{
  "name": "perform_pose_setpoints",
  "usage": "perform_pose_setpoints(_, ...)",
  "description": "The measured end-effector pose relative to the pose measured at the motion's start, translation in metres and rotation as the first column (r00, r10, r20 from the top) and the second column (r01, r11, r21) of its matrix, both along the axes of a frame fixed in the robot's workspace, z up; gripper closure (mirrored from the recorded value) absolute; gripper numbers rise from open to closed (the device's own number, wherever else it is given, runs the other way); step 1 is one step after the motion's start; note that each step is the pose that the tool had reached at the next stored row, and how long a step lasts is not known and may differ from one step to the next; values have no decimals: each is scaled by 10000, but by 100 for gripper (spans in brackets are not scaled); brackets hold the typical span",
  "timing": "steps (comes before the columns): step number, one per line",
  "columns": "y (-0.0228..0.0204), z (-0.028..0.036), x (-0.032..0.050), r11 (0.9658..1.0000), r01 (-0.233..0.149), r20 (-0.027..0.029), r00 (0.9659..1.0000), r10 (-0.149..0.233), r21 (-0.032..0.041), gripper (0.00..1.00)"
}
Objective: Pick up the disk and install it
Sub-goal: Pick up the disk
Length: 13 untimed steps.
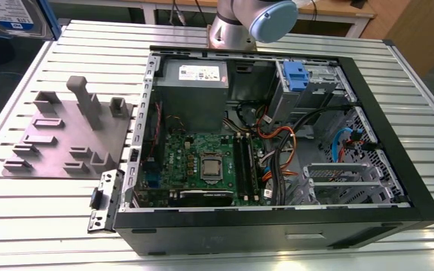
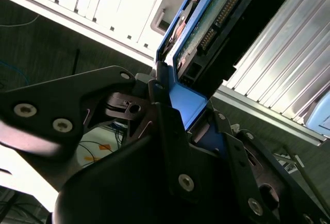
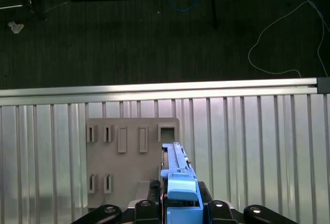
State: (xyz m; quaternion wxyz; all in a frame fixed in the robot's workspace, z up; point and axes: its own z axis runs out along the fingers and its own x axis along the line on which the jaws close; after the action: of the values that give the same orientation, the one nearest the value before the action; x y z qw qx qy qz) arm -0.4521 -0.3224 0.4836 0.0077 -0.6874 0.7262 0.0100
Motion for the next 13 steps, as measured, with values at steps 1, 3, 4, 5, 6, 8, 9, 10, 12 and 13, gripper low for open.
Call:
perform_pose_setpoints(1, 0, 7, 0, 10000, -1, -1, 10000, 1, 0, 64)
perform_pose_setpoints(3, 0, 18, 0, 10000, -1, -1, 10000, 1, 0, 64)
perform_pose_setpoints(4, 0, 24, 0, 10000, -1, -1, 10000, 1, 0, 64)
perform_pose_setpoints(5, 0, 29, 0, 10000, -1, -1, 10000, 1, 0, 64)
perform_pose_setpoints(6, 0, 33, 0, 10000, -1, 0, 10000, 1, -1, 64)
perform_pose_setpoints(8, 0, 40, 0, 10000, -1, -1, 10000, 1, -1, 64)
perform_pose_setpoints(9, 0, 43, 0, 10000, 0, -1, 10000, 0, 0, 64)
perform_pose_setpoints(10, 0, 45, 0, 10000, -1, -1, 10000, 1, 0, 64)
perform_pose_setpoints(12, 0, 50, 0, 10000, -1, -1, 10000, 1, 0, 64)
perform_pose_setpoints(13, 0, 53, 0, 10000, -1, -1, 10000, 1, 0, 64)
